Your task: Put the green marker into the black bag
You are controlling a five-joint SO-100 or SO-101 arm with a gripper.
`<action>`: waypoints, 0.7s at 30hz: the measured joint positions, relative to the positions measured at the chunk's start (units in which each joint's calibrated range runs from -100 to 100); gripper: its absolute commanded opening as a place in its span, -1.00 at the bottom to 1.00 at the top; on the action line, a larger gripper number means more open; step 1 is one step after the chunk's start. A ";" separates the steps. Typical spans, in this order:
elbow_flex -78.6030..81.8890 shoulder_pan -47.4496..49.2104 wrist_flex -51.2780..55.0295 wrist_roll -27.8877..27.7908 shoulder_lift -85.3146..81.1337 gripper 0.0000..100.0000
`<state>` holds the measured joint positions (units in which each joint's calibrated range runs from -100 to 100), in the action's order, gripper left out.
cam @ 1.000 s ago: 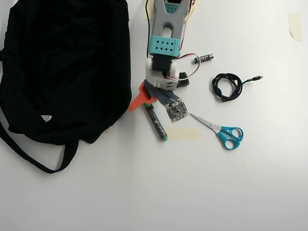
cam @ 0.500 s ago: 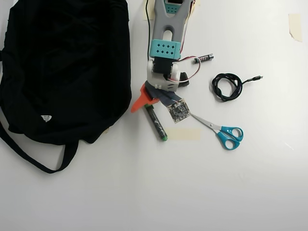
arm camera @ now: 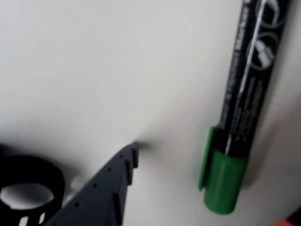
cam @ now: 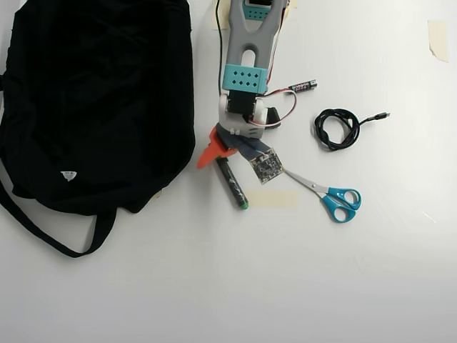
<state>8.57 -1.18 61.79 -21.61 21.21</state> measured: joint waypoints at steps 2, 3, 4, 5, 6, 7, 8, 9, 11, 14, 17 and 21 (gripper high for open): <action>-1.49 0.00 0.00 0.00 1.16 -0.12; -2.28 0.00 0.00 0.00 1.58 -0.12; -3.14 -0.07 0.00 0.00 2.08 -0.12; -3.77 -0.07 0.00 0.00 2.49 -0.12; -4.40 -0.07 0.00 0.00 2.74 -0.12; -4.87 -0.07 0.00 0.00 3.15 -0.12; -5.35 -0.07 0.00 -0.20 3.49 -0.12; -5.74 -0.07 0.00 -0.39 3.82 -0.12; -6.29 -0.07 0.00 -0.39 4.40 -0.12; -7.00 -0.07 0.00 -0.39 5.40 -0.12; -7.55 -0.15 0.00 -0.39 6.14 -0.12; -7.86 -0.73 0.00 -0.39 7.31 -0.12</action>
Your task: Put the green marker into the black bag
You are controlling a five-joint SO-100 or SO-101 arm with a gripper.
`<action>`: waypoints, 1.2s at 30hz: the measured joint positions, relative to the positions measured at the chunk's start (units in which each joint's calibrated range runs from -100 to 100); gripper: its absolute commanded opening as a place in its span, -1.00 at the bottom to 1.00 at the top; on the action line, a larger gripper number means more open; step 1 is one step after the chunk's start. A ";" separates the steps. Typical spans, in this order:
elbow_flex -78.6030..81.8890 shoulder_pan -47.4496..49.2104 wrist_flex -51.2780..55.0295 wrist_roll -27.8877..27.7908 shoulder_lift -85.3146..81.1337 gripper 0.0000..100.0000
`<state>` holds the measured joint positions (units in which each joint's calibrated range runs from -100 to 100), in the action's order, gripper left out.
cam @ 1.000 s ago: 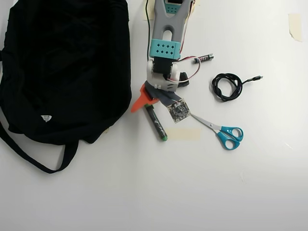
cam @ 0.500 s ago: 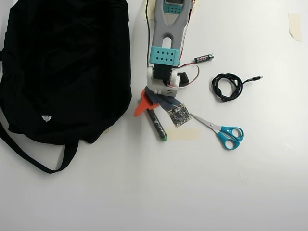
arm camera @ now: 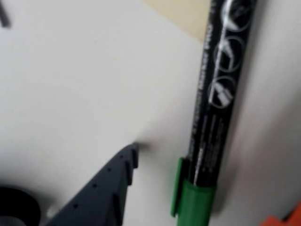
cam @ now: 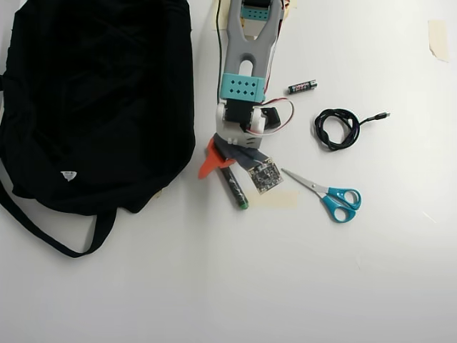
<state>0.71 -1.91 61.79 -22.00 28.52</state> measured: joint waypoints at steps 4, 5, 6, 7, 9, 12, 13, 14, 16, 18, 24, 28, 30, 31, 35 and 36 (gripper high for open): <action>0.00 -0.15 0.00 0.15 0.25 -0.12; 0.00 -0.15 0.17 0.39 0.25 -0.12; -0.24 -0.22 0.43 0.73 0.33 -0.12; -0.39 -0.29 0.77 0.93 0.50 -0.12; -0.39 -0.51 1.80 1.12 0.83 -0.12; -0.39 -0.73 3.01 1.17 1.00 -0.11; -0.39 -0.73 3.35 1.17 1.00 -0.11; -0.39 -0.73 3.61 1.17 1.08 -0.11; -0.39 -0.73 3.95 1.17 1.08 -0.11; -0.39 -0.73 4.47 1.17 1.08 -0.12; -0.39 -0.73 4.64 1.17 1.08 -0.12; -0.39 -0.73 4.64 1.17 1.08 -0.12; -0.39 -0.73 4.64 1.17 1.08 -0.12; -0.39 -0.73 4.64 1.17 1.08 -0.12; -0.39 -0.73 4.64 1.17 1.08 -0.12; -0.39 -0.73 4.64 1.17 1.08 -0.12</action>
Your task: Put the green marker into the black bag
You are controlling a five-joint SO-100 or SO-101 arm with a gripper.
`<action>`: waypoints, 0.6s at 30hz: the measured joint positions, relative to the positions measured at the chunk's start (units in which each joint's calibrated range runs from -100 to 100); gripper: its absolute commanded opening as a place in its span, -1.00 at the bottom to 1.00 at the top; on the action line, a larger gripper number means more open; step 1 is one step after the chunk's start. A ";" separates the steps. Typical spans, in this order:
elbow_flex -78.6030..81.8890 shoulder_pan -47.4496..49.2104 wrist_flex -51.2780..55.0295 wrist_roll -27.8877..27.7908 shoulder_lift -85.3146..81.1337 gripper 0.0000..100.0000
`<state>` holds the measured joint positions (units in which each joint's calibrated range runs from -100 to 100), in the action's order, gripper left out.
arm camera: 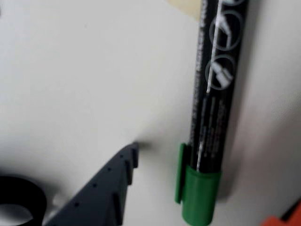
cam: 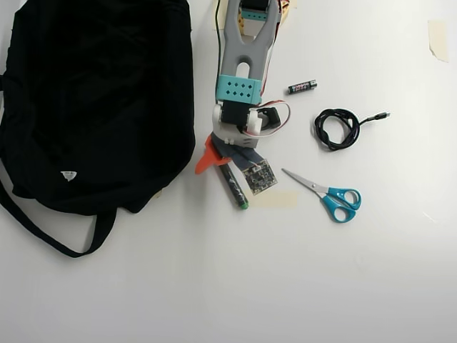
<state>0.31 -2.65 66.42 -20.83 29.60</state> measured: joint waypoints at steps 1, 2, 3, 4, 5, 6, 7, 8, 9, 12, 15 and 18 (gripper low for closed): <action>0.00 0.00 0.00 0.00 0.00 -0.13; 0.00 0.00 0.00 0.00 0.00 -0.13; 0.00 0.00 0.00 0.00 0.00 -0.15; 0.00 0.00 0.00 0.00 0.00 -0.19; 0.00 0.00 0.34 0.00 0.00 -0.22; 0.00 0.00 0.60 0.00 0.00 -0.25; 0.00 0.00 0.69 0.00 0.00 -0.27; 0.00 -0.07 0.77 0.00 0.00 -0.30; 0.00 -0.07 0.77 0.00 0.00 -0.31; 0.00 -0.07 0.77 0.00 0.00 -0.34; 0.00 -0.07 0.77 0.00 0.00 -0.38; -0.08 -0.07 0.77 0.00 0.00 -0.43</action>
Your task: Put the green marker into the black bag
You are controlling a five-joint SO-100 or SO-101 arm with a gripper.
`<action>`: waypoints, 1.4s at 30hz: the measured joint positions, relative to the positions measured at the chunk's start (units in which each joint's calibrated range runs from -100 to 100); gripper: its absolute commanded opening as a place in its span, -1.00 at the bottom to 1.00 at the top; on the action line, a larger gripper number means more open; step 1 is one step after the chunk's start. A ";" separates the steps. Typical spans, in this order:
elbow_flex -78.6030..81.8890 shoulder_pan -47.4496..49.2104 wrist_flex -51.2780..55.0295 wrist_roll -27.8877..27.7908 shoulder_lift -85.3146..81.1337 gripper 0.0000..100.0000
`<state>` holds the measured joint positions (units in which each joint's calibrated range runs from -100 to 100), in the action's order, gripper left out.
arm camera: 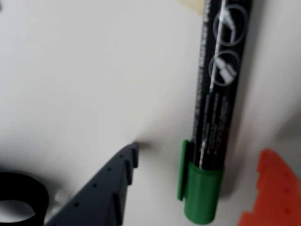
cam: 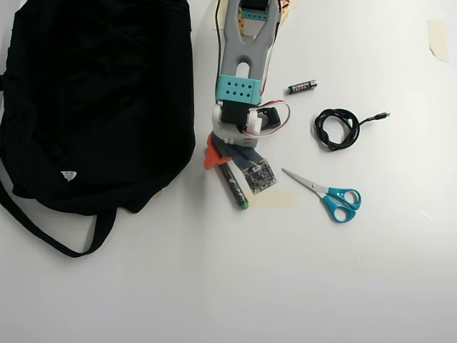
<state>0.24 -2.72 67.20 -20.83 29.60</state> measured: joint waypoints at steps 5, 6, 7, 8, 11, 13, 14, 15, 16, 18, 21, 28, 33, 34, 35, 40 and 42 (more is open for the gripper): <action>0.00 0.00 0.00 0.00 0.00 -0.49; 0.00 0.00 0.00 0.00 0.00 -0.49; 0.00 0.00 0.00 0.00 0.00 -0.50; 0.00 0.00 0.00 0.00 0.00 -0.51; 0.00 0.00 0.00 0.00 0.00 -0.55; 0.00 0.00 0.00 0.00 0.00 -0.58; 0.00 0.00 0.00 0.00 0.00 -0.58; 0.00 0.00 0.00 0.00 0.00 -0.59; 0.00 0.00 0.00 0.00 0.00 -0.60; 0.00 0.00 0.00 0.00 0.00 -0.62; 0.00 0.07 0.00 0.00 -0.08 -0.67; 0.00 -0.59 0.00 -0.15 -0.42 -0.70; 0.00 -0.66 0.00 0.00 -0.42 -0.70; 0.00 -0.66 0.00 0.00 -0.42 -0.70; 0.00 -0.66 0.00 0.00 -0.42 -0.70; 0.00 -0.66 0.00 0.00 -0.42 -0.73; 0.00 -0.66 0.00 0.00 -0.42 -0.81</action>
<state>0.24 -3.38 67.20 -20.83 29.18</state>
